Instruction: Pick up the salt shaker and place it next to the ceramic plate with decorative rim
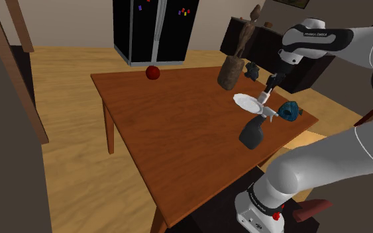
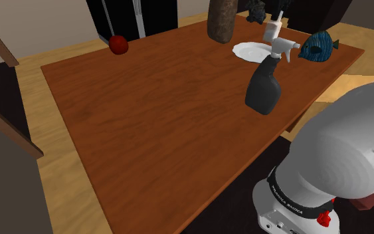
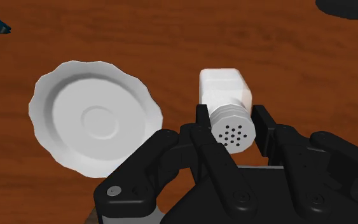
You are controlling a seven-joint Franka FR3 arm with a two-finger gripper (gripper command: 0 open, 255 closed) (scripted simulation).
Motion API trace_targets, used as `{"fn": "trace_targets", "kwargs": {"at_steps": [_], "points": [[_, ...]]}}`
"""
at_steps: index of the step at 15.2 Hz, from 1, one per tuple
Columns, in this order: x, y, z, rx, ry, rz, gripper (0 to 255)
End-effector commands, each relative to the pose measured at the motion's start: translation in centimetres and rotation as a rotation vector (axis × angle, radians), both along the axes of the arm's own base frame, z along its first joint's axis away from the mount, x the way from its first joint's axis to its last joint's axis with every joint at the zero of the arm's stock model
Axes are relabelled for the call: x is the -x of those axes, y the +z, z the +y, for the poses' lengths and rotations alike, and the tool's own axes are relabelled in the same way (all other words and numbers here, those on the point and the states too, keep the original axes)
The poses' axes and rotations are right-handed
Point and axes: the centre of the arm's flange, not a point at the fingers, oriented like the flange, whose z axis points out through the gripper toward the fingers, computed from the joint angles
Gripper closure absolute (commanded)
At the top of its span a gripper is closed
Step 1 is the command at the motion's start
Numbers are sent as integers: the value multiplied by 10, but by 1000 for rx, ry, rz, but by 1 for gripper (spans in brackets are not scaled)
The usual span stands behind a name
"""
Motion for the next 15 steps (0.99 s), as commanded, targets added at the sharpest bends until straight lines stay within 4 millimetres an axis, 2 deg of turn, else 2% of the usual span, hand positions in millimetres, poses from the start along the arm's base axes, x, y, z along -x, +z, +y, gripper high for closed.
{"fn": "trace_targets", "kwargs": {"at_steps": [1,15], "points": [[3,1,-29,2,1,0,255],[20,2,-213,2,1,0,255]]}}
